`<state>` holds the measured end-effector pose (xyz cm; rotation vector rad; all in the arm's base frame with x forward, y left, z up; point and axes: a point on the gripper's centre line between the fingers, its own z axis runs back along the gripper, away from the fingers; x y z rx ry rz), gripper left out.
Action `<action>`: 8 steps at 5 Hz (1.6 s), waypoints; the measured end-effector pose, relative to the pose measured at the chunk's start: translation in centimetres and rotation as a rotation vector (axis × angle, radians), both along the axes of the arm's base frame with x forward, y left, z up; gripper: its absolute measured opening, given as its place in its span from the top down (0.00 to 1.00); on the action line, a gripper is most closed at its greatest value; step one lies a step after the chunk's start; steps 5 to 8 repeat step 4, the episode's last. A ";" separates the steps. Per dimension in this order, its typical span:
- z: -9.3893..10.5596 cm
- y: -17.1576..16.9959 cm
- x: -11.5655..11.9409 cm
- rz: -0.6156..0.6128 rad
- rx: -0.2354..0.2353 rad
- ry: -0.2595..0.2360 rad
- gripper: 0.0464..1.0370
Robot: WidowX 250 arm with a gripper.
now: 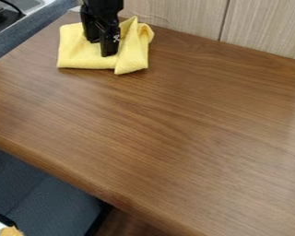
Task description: Move the cloth to the left edge of the table
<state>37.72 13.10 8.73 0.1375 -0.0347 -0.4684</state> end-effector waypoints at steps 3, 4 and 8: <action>7.0 -1.2 -0.2 -0.009 -0.033 -0.085 0.04; 9.3 -1.4 -0.5 0.000 -0.026 -0.148 0.04; 9.3 -1.4 -0.5 0.000 -0.026 -0.148 0.04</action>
